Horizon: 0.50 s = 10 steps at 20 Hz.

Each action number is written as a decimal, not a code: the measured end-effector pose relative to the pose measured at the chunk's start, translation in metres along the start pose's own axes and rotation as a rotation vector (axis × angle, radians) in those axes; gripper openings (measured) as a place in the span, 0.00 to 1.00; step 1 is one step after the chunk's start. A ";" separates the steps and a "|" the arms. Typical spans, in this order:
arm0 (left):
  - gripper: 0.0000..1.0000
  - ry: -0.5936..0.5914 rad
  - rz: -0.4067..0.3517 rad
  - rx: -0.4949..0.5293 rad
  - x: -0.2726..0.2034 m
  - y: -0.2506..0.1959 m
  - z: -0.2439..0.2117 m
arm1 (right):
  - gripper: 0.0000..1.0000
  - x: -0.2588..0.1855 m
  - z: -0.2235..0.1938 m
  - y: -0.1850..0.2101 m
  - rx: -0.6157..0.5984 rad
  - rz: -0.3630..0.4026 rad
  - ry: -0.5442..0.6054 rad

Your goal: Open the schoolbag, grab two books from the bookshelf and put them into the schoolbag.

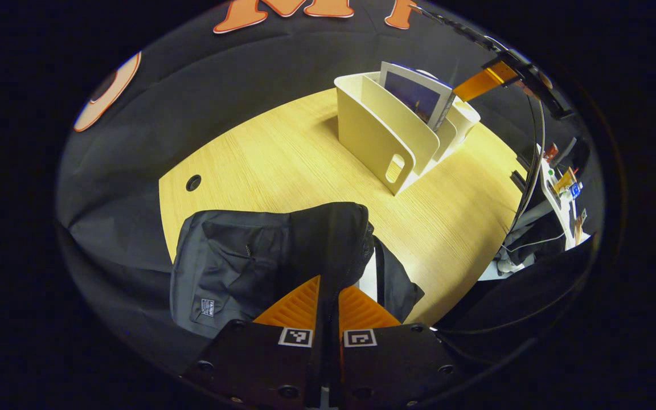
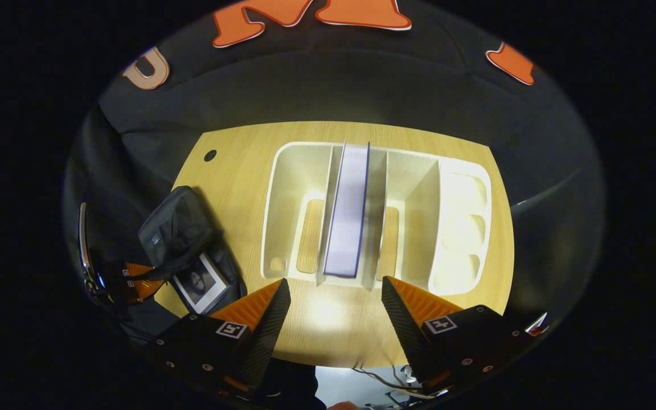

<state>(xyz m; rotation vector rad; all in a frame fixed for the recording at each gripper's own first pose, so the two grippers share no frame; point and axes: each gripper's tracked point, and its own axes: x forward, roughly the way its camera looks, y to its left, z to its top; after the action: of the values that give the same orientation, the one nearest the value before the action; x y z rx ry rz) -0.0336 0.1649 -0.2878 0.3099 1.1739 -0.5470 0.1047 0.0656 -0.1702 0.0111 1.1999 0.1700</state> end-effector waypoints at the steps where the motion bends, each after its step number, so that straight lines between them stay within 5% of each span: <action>1: 0.06 0.003 0.003 -0.010 0.002 0.000 0.000 | 0.97 0.002 0.007 -0.001 -0.009 0.004 0.005; 10: 0.06 0.029 0.018 -0.077 0.007 -0.002 0.000 | 0.94 0.025 0.041 -0.002 -0.031 0.049 0.081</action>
<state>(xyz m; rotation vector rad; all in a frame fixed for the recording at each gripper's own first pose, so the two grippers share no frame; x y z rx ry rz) -0.0333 0.1613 -0.2943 0.2627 1.2159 -0.4818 0.1518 0.0704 -0.1788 0.0070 1.2781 0.2336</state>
